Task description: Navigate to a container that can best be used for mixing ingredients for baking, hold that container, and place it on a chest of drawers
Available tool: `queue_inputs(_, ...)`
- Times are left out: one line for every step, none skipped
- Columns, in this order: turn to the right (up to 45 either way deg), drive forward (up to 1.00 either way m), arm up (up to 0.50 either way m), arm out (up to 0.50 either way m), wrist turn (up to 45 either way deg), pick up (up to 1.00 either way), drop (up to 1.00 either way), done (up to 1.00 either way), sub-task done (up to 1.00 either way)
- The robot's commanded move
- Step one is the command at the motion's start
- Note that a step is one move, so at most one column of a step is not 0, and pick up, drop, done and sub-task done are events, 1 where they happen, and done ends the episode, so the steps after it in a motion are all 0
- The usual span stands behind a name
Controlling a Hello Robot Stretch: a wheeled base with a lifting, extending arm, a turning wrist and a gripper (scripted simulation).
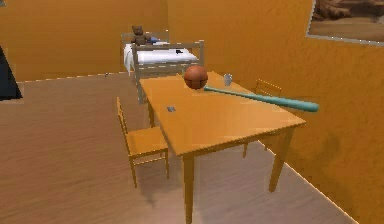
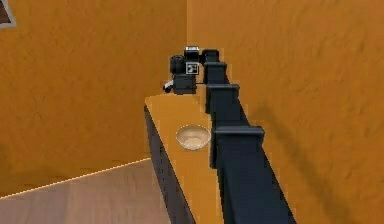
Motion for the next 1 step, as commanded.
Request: queue_inputs(0.0, 0.00, 0.00, 0.00, 0.0, 0.00, 0.00, 1.00, 0.00)
